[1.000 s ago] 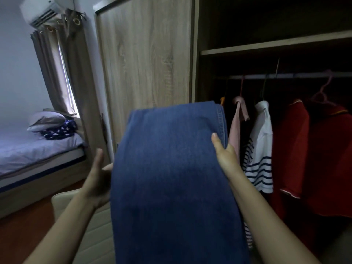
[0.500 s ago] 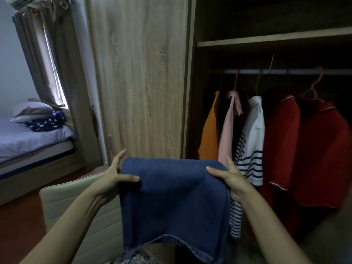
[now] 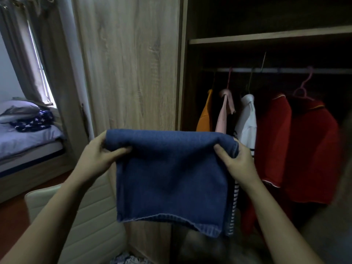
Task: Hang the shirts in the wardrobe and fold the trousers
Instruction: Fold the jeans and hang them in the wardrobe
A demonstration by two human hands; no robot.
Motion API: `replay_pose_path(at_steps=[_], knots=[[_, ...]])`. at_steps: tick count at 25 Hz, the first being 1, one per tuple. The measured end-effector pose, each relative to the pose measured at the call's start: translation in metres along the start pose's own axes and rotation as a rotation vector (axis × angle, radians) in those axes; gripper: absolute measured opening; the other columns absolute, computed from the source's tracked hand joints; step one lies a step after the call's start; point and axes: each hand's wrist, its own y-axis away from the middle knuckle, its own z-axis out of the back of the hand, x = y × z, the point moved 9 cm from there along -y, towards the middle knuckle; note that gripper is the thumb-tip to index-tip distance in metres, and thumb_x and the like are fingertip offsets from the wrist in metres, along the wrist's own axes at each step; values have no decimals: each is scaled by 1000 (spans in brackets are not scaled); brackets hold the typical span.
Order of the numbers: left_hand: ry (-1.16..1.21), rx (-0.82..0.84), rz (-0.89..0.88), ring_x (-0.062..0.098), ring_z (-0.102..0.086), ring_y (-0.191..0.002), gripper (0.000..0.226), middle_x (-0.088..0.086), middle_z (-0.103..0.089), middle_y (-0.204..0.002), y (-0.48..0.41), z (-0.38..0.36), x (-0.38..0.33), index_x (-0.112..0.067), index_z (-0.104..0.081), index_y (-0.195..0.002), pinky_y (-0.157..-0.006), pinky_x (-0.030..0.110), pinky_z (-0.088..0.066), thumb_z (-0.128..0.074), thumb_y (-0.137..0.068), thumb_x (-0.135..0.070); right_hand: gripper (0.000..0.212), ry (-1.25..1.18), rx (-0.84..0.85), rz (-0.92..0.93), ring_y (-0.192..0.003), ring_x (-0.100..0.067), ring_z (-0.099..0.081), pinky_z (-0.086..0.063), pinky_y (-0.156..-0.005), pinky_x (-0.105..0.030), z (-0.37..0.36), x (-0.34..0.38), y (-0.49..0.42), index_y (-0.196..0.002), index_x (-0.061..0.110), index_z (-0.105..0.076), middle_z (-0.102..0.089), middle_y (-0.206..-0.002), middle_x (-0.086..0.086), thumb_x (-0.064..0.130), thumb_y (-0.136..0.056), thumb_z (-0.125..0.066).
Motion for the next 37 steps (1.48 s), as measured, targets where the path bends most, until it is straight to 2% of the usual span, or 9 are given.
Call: replay_pose_path(at_steps=[1,5,9,12,15,22,26,29,37], knots=[[-37,-41,4,21,-64,-93,48,-1,-64,-97,2,0,3,-49,-60,-93,-77,43,-54,-77,-51,-65,5,53,-68,-42,-81,-3,-66,-52,-71,-18,2,-5,-1,-82,31,-63,-72,-79,14,28,-85,-65],[200,-86,-12,6,-62,-95,45,1,-58,-104,26,-27,12,-40,-53,-101,-72,22,-50,-70,-64,-57,49,375,-191,-226,-98,-26,-61,-47,-92,-49,5,-25,3,-71,25,-55,-67,-96,-5,73,-77,-48],[319,-301,-14,-8,-61,-78,13,-6,-59,-93,28,-27,5,-27,-53,-100,-67,14,-47,-60,-89,-29,37,130,-96,-192,-102,-23,-60,-51,-86,-35,0,-12,-6,-85,26,-53,-61,-112,-8,62,-74,-57],[413,-350,22,-2,-61,-78,29,-4,-60,-93,19,-21,2,-10,-53,-111,-65,16,-48,-57,-90,-31,74,-214,184,-207,-108,-17,-63,-54,-84,-32,-12,-21,-6,-122,28,-50,-62,-120,0,59,-60,-76],[419,-361,66,-3,-62,-75,27,-6,-61,-91,9,-11,8,-11,-54,-110,-58,10,-47,-54,-92,-31,85,-340,384,-392,-107,-25,-64,-55,-84,-37,-38,-60,34,-124,16,-51,-68,-115,-5,31,-48,-85],[439,-88,461,19,-66,-90,32,4,-69,-97,-33,-17,18,-15,-63,-99,-66,29,-47,-61,-86,-44,47,-517,123,-413,-101,-24,-68,-57,-82,-37,-49,-56,28,-111,15,-63,-72,-109,-4,6,-67,-77],[603,161,427,12,-71,-83,59,-3,-74,-92,-26,-32,5,-22,-62,-105,-67,30,-54,-68,-65,-64,45,-625,-5,-427,-105,-29,-66,-51,-90,-45,-41,-55,17,-117,10,-61,-69,-115,-9,9,-73,-71],[613,270,620,22,-71,-85,89,9,-73,-99,35,-81,55,-7,-59,-119,-63,29,-58,-90,-42,-39,44,-594,-27,-462,-104,-26,-66,-51,-91,-44,-32,-63,16,-122,10,-58,-69,-116,-8,9,-79,-67],[551,-17,391,17,-70,-86,28,-3,-75,-89,2,-81,49,-20,-63,-102,-71,32,-56,-73,-77,-15,91,-226,198,-376,-111,-14,-63,-53,-91,-34,-8,-42,35,-132,30,-44,-63,-124,5,26,-52,-88]])
